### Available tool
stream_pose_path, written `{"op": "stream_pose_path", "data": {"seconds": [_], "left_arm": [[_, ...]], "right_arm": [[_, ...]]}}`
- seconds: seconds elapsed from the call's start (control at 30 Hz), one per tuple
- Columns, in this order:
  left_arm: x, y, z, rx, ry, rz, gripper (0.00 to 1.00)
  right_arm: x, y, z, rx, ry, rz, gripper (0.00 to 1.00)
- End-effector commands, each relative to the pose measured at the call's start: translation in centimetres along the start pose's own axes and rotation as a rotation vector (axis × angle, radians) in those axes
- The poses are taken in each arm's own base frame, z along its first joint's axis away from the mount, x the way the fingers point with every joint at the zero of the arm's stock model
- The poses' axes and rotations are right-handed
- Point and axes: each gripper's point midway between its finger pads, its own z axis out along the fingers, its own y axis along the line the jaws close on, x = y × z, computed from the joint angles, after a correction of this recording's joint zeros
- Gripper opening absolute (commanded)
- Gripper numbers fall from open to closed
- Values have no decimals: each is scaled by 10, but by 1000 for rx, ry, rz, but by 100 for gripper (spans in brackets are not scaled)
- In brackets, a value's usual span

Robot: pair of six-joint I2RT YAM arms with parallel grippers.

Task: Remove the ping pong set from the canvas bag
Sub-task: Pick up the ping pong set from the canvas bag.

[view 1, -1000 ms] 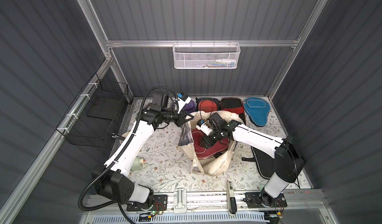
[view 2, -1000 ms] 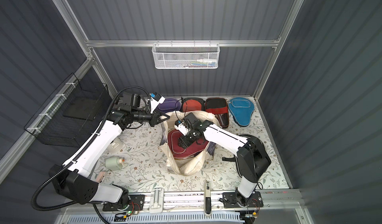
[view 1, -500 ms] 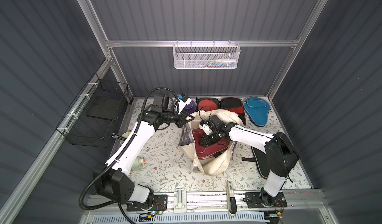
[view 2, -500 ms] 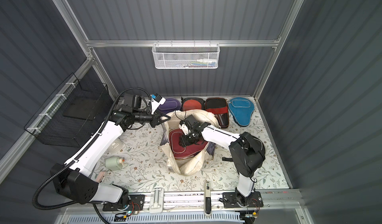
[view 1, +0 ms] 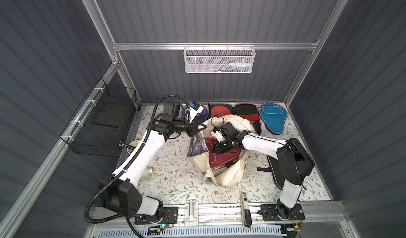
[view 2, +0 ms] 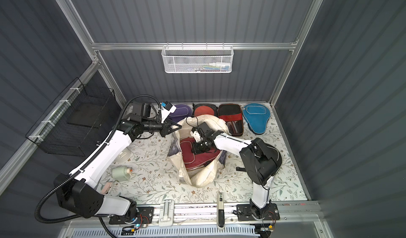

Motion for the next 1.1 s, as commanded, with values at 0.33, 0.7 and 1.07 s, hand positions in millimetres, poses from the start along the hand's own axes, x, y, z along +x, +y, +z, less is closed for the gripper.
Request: {"op": "stream_pose_path", "data": {"seconds": [0.33,0.7,1.07], "left_arm": [[-5,-3,-3,-2,-28,30,0],[-9,9,-2,-59,-34,5,0],[-15,5,-21,-139,-61,-13,0]], "right_arm": [[0,26,-44,-41,-39,-124,0],[1,55,-109,-70,-116,-238,0],[11,74,-171,-147,-209,-332,0]]}}
